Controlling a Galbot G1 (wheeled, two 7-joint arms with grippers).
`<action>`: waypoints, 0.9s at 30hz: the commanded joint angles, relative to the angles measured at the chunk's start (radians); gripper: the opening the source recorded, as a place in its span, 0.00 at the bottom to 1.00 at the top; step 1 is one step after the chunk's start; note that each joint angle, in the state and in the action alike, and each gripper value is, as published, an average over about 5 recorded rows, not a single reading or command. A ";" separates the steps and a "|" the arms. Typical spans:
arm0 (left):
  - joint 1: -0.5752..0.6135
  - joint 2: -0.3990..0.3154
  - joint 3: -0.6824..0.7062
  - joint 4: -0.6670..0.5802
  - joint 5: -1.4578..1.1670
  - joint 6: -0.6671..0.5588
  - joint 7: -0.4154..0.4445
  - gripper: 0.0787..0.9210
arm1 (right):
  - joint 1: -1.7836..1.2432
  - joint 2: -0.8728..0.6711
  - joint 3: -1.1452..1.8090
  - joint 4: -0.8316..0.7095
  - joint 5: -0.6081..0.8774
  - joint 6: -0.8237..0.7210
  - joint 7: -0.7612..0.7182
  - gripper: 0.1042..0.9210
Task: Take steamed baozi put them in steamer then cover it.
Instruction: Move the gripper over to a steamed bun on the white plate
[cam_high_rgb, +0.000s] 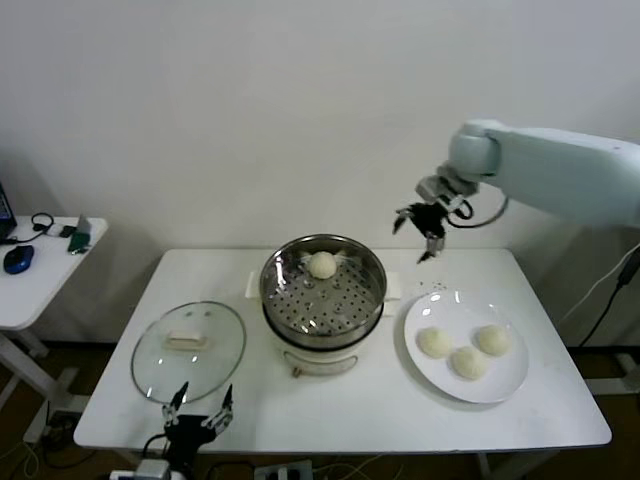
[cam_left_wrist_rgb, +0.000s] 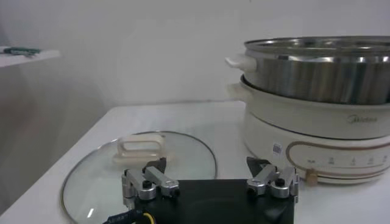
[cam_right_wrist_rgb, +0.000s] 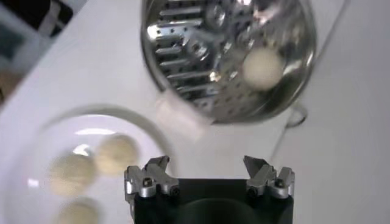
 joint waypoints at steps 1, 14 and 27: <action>-0.005 0.001 -0.003 0.004 -0.002 0.000 0.001 0.88 | -0.008 -0.291 -0.169 0.256 0.179 -0.354 0.069 0.88; -0.003 -0.012 -0.020 0.012 0.002 -0.002 -0.001 0.88 | -0.412 -0.199 0.126 0.097 -0.089 -0.400 0.160 0.88; 0.002 -0.013 -0.033 0.023 0.001 -0.010 -0.004 0.88 | -0.557 -0.067 0.251 -0.047 -0.145 -0.399 0.203 0.88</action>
